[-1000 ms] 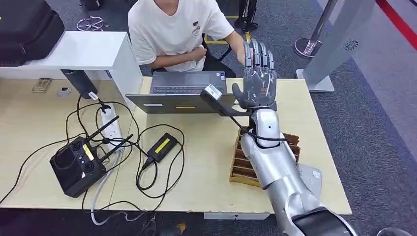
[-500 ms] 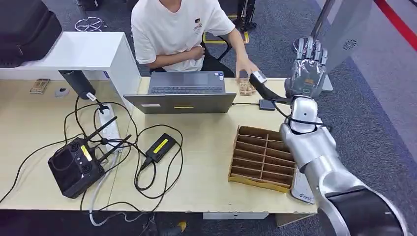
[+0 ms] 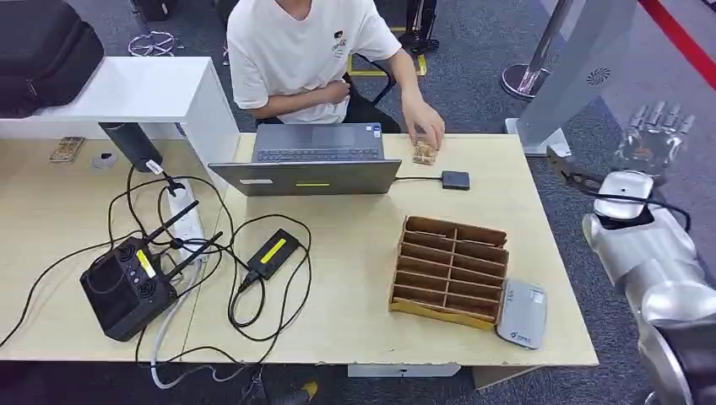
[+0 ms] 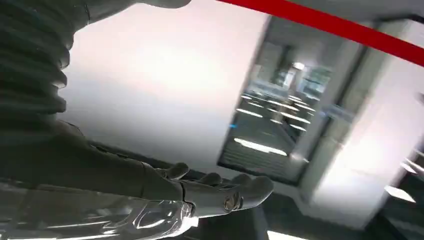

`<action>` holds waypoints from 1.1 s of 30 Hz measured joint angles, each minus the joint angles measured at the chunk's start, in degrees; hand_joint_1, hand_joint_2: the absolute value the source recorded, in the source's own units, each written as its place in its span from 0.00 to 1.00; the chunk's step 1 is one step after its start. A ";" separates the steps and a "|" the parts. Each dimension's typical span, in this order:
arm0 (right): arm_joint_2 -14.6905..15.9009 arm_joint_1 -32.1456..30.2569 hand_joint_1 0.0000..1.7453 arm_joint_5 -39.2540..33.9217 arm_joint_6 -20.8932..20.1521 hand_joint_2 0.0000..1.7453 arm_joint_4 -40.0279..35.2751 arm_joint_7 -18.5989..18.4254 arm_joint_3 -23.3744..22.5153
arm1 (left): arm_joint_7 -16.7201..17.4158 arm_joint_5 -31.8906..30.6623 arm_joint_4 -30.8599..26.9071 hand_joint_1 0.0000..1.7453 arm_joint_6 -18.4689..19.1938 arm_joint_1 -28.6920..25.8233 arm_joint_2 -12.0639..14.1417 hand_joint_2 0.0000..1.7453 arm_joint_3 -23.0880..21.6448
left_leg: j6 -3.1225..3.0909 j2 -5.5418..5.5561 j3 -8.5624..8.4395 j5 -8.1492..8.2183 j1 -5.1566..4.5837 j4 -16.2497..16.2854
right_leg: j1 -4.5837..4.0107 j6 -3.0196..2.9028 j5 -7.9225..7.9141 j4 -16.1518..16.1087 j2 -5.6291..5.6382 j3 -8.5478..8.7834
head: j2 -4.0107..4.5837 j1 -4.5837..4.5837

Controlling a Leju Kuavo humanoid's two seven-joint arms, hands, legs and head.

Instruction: Pass the card to the sensor for recognition and then transmit it.

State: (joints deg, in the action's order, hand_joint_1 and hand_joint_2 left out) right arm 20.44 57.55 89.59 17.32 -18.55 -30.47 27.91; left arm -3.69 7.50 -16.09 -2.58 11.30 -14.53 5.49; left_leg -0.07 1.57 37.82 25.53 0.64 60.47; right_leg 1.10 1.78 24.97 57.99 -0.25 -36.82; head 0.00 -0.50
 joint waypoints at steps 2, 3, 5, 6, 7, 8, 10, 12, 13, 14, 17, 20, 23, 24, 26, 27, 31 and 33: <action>2.63 -0.55 0.00 -0.24 -3.04 1.00 0.78 -1.50 0.00 | 0.06 -0.11 -0.02 0.00 -0.02 -0.05 0.11 1.00 0.00 | 0.00 0.04 -0.02 0.00 0.00 -0.02 | 0.00 0.00 0.00 0.02 -0.04 0.01 | 0.00 -0.02; 3.91 -1.01 0.00 -0.57 -4.02 1.00 1.09 -1.86 -0.02 | 0.22 0.11 -0.02 0.00 -0.15 -0.04 0.15 1.00 0.00 | 0.00 -0.04 -0.05 0.00 0.00 -0.02 | 0.00 0.00 0.00 0.02 0.06 0.01 | 0.00 -0.04; 6.28 -2.24 0.00 -1.09 -5.73 1.00 1.70 -2.47 -0.17 | 0.68 0.68 -0.04 0.00 -0.24 0.05 0.26 1.00 0.13 | 0.03 -0.05 -0.09 0.03 -0.01 -0.06 | 0.01 0.00 0.00 0.03 0.08 0.05 | 0.00 -0.04; 7.32 -3.03 0.00 -1.20 -6.31 1.00 1.92 -2.77 -0.48 | 0.72 0.90 -0.04 0.00 -0.22 0.06 0.37 1.00 0.31 | 0.02 -0.11 -0.14 0.04 0.00 -0.07 | 0.01 0.00 0.00 0.02 0.17 0.05 | 0.00 -0.04; 8.06 -3.91 0.00 -1.36 -6.51 1.00 2.10 -3.04 -0.85 | 0.79 0.92 -0.04 0.00 -0.15 0.09 0.48 1.00 0.52 | 0.02 -0.09 -0.16 0.03 0.00 -0.07 | 0.01 -0.01 0.00 0.02 0.15 0.06 | 0.00 -0.07; 9.17 -4.75 0.00 -1.66 -7.08 1.00 2.36 -3.50 -1.33 | 0.79 1.07 -0.04 0.00 -0.07 0.09 0.55 1.00 0.59 | 0.02 -0.07 -0.16 0.04 0.00 -0.09 | 0.01 -0.01 0.01 0.03 0.12 0.07 | 0.00 -0.04; 10.54 -6.83 0.00 -2.71 -8.62 1.00 2.79 -4.37 -2.49 | 0.79 1.07 -0.04 0.00 0.04 0.10 0.70 1.00 0.63 | 0.02 -0.07 -0.25 0.04 0.01 -0.12 | -0.01 -0.04 0.06 0.02 0.11 0.14 | 0.00 -0.07; 11.82 -9.20 0.00 -3.24 -9.79 1.00 3.15 -4.63 -3.54 | 0.81 1.07 -0.04 0.00 0.15 0.12 0.68 1.00 0.72 | 0.05 -0.08 -0.34 0.07 0.00 -0.14 | 0.00 -0.04 0.07 0.02 0.14 0.20 | 0.00 -0.07; 12.28 -10.74 0.00 -3.76 -10.22 1.00 3.30 -4.67 -4.31 | 0.85 1.09 -0.04 0.00 0.22 0.14 0.68 1.00 0.77 | 0.06 -0.08 -0.34 0.08 0.01 -0.14 | -0.02 -0.04 0.07 0.02 0.13 0.23 | 0.00 -0.07; 12.61 -12.20 0.00 -4.02 -10.37 1.00 3.45 -4.70 -5.03 | 0.98 1.14 -0.04 0.00 0.28 0.17 0.66 1.00 0.85 | 0.07 -0.06 -0.34 0.09 0.01 -0.15 | -0.03 -0.04 0.08 0.02 0.10 0.24 | 0.00 -0.02; 13.19 -15.87 0.00 -4.39 -10.50 1.00 4.00 -4.83 -6.82 | 1.18 1.25 -0.07 0.00 0.31 0.22 0.66 1.00 0.98 | 0.07 -0.11 -0.35 0.09 0.01 -0.17 | 0.00 -0.05 0.08 0.05 0.16 0.22 | 0.00 -0.07; 13.57 -17.78 0.00 -4.63 -11.34 1.00 4.39 -4.83 -7.87 | 1.27 1.29 -0.07 0.00 0.35 0.29 0.66 1.00 1.07 | 0.08 -0.27 -0.41 0.09 0.01 -0.17 | -0.01 -0.06 0.08 0.06 0.27 0.20 | 0.00 -0.07; 13.72 -20.13 0.00 -5.84 -12.69 1.00 4.59 -4.87 -9.29 | 1.38 1.42 -0.07 0.00 0.57 0.37 0.61 1.00 1.16 | 0.09 -0.26 -0.42 0.09 0.01 -0.17 | -0.04 -0.09 0.10 0.06 0.22 0.23 | 0.00 -0.04; 13.72 -21.14 0.00 -6.19 -12.76 1.00 4.68 -4.96 -9.88 | 1.42 1.44 -0.07 0.00 0.66 0.37 0.59 1.00 1.20 | 0.09 -0.24 -0.41 0.09 0.01 -0.17 | -0.04 -0.09 0.10 0.07 0.20 0.23 | 0.00 -0.05; 13.72 -23.11 0.00 -6.56 -12.80 1.00 4.87 -5.00 -10.84 | 1.51 1.55 -0.07 0.00 0.81 0.38 0.50 1.00 1.36 | 0.09 -0.24 -0.41 0.09 0.01 -0.17 | -0.01 -0.09 0.11 0.09 0.20 0.22 | 0.00 -0.09; 13.70 -24.22 0.00 -6.82 -12.98 1.00 4.96 -5.00 -11.30 | 1.55 1.77 -0.07 0.00 0.81 0.40 0.41 1.00 1.44 | 0.10 -0.24 -0.39 0.10 0.01 -0.17 | -0.02 -0.10 0.11 0.09 0.20 0.24 | 0.00 -0.07; 12.82 -29.13 0.00 -9.03 -13.91 1.00 4.74 -5.07 -13.42 | 1.77 2.89 -0.07 0.00 0.85 0.56 0.09 1.00 1.68 | 0.10 -0.22 -0.39 0.11 0.03 -0.18 | -0.04 -0.12 0.15 0.09 0.18 0.23 | 0.00 -0.07; 11.80 -31.37 0.00 -10.01 -13.78 1.00 5.04 -5.07 -14.51 | 1.90 3.34 -0.07 0.00 0.85 0.63 -0.13 1.00 1.97 | 0.10 -0.22 -0.39 0.11 0.03 -0.18 | -0.04 -0.14 0.16 0.09 0.16 0.23 | 0.00 -0.07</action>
State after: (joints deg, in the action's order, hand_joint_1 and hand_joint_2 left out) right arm 32.24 26.18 79.58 3.54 -13.51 -35.54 13.40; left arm -1.79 10.84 -16.15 -1.73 11.93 -14.67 7.45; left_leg 0.03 1.36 37.43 25.64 0.67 60.28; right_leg 1.06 1.64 25.12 58.08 -0.09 -36.60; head 0.00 -0.57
